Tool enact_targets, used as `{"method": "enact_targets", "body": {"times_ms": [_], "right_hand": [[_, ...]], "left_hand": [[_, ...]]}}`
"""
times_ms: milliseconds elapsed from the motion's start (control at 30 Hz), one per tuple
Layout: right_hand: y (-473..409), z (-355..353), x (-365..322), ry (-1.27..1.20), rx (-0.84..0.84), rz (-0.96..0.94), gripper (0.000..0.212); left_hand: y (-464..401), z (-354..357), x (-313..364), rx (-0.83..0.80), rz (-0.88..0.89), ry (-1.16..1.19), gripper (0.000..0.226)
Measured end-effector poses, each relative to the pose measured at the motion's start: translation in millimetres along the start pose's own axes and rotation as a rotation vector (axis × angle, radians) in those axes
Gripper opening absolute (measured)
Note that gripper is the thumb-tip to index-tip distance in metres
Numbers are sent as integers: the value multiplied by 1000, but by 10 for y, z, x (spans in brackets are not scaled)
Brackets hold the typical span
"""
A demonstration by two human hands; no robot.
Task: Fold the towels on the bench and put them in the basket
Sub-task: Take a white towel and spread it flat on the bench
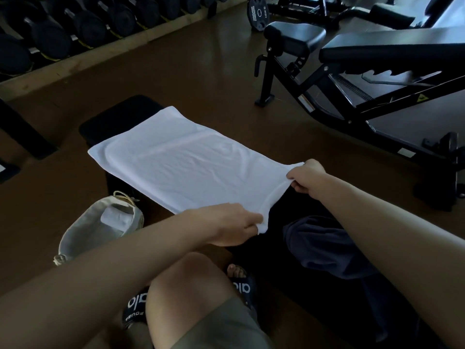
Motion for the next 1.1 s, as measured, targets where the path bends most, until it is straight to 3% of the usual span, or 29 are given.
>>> {"method": "enact_targets", "body": {"times_ms": [100, 200, 300, 400, 467, 567, 633, 800, 867, 933, 1000, 1100], "right_hand": [[44, -53, 29, 146, 20, -16, 41], [84, -105, 36, 269, 43, -49, 17], [96, -89, 79, 211, 17, -16, 24], [123, -47, 62, 97, -1, 1, 31], [134, -74, 35, 100, 28, -22, 25], [175, -161, -5, 327, 66, -94, 13], [193, -176, 44, 427, 24, -63, 15], [184, -181, 68, 572, -42, 32, 21], [182, -162, -32, 728, -18, -10, 55], [199, -83, -237, 958, 90, -172, 80], [233, 159, -470, 1022, 134, -380, 77], [254, 704, -725, 950, -32, -611, 67]], "left_hand": [[94, 46, -115, -82, -72, 165, 47], [109, 158, -99, -118, -32, -2, 55], [67, 197, -81, -67, -14, -138, 31], [24, 126, -33, 3, -43, -152, 22], [35, 123, 11, -60, -41, -122, 19], [108, 212, 49, -208, -19, -95, 10], [155, 248, -9, -255, -38, -72, 16], [178, -109, -553, -88, -205, 48, 25], [207, -267, -886, 18, -315, 39, 35], [254, -357, -1278, 155, -458, 25, 40], [328, -310, -1700, 254, -617, 87, 50], [460, -110, -2238, 321, -802, 285, 66]]}}
Point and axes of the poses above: each hand's wrist, its own y-axis away from the middle knuckle, its own z-axis out of the palm, x = y × z, the point moved 7 cm from there along -y, towards the middle knuckle, and after that the axes turned 7 degrees about -y, right-handed, at the moved point
